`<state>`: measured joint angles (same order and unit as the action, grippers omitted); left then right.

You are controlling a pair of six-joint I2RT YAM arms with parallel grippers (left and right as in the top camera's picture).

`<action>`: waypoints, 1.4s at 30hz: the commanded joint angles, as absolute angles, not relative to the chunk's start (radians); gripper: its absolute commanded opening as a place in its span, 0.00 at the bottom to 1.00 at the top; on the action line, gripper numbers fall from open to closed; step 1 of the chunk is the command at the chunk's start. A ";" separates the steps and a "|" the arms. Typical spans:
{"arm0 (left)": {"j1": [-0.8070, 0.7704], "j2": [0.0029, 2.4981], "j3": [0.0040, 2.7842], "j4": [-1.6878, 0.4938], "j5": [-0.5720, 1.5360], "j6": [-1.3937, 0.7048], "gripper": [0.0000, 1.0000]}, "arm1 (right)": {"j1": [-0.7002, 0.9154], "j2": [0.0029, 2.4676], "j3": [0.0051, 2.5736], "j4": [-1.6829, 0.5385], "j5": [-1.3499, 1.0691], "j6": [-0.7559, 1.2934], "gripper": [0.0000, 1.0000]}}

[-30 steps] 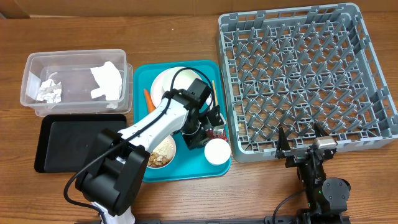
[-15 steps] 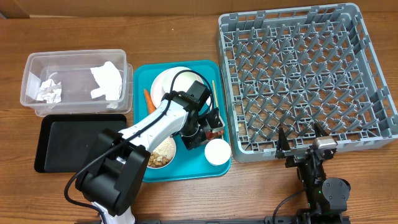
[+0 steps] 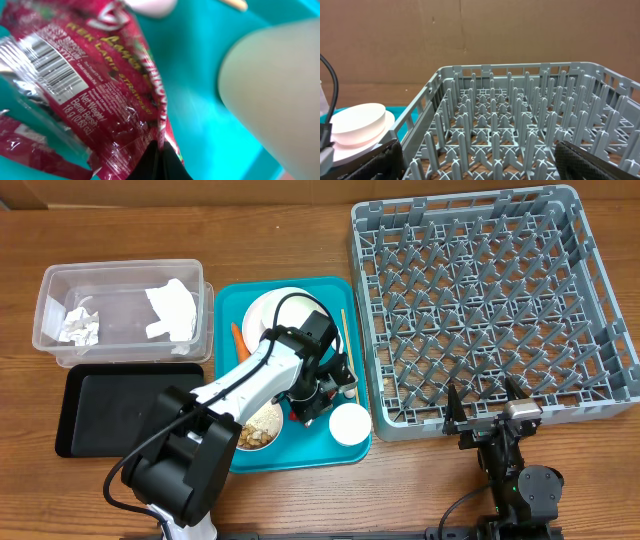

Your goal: Sort waste into correct bins and load items into the dishwasher

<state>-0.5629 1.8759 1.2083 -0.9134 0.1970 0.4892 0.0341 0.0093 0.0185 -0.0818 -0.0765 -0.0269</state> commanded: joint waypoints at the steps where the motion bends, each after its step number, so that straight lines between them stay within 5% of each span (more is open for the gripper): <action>1: -0.560 1.875 1.306 -0.985 0.193 0.455 0.04 | 0.031 0.004 0.008 -0.077 -0.072 -0.030 1.00; 16: -0.535 1.876 1.813 -1.228 0.117 0.182 0.04 | 0.031 0.004 0.008 -0.077 -0.072 -0.030 1.00; 22: -0.404 1.876 1.869 -1.200 -0.099 -0.041 0.04 | 0.031 0.004 0.008 -0.077 -0.072 -0.030 1.00; 33: 0.012 1.877 1.869 -1.061 -0.107 -0.174 0.04 | 0.031 0.004 0.008 -0.077 -0.072 -0.030 1.00; 42: 0.208 1.885 1.867 -1.036 -0.107 -0.172 0.04 | 0.031 0.004 0.008 -0.077 -0.072 -0.030 1.00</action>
